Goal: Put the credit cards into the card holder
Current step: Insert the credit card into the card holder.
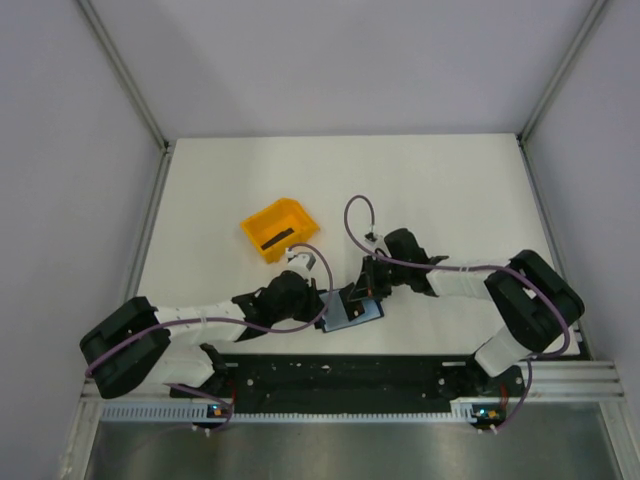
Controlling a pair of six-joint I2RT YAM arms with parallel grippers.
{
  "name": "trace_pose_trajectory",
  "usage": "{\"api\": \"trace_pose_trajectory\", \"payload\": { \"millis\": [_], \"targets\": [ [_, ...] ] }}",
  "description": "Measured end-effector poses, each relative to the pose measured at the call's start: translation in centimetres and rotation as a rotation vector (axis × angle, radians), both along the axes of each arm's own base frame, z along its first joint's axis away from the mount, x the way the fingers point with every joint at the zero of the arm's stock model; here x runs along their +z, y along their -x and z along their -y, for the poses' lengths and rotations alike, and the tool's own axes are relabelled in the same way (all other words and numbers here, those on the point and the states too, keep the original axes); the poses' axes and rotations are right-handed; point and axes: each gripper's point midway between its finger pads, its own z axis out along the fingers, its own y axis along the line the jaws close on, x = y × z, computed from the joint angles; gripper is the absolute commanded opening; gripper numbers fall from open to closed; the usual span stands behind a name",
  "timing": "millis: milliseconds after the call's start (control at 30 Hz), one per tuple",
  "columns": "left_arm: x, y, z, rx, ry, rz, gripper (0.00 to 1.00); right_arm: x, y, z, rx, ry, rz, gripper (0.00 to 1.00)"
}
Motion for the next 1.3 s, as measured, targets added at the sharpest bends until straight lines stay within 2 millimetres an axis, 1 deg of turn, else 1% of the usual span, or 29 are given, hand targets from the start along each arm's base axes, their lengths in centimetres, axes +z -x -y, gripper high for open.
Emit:
{"api": "trace_pose_trajectory", "payload": {
  "millis": [267,533,867,1067,1300],
  "targets": [
    [0.0,0.0,0.0,0.0,0.001,0.001,0.0,-0.6,-0.1,0.0,-0.007,0.003,-0.018,0.0],
    [0.0,0.0,0.0,0.0,0.001,0.001,0.0,-0.6,-0.2,-0.6,-0.002,-0.036,-0.032,0.0],
    [0.0,0.0,0.0,0.0,0.006,0.005,0.0,-0.8,0.4,-1.1,0.011,-0.088,-0.061,0.0],
    [0.0,0.0,0.0,0.0,0.007,0.005,0.0,-0.7,0.6,-0.9,0.001,-0.089,-0.056,0.0],
    [0.0,0.0,0.0,0.0,0.006,0.005,0.0,-0.2,0.0,0.4,-0.046,-0.032,-0.011,0.0]
  ]
}}
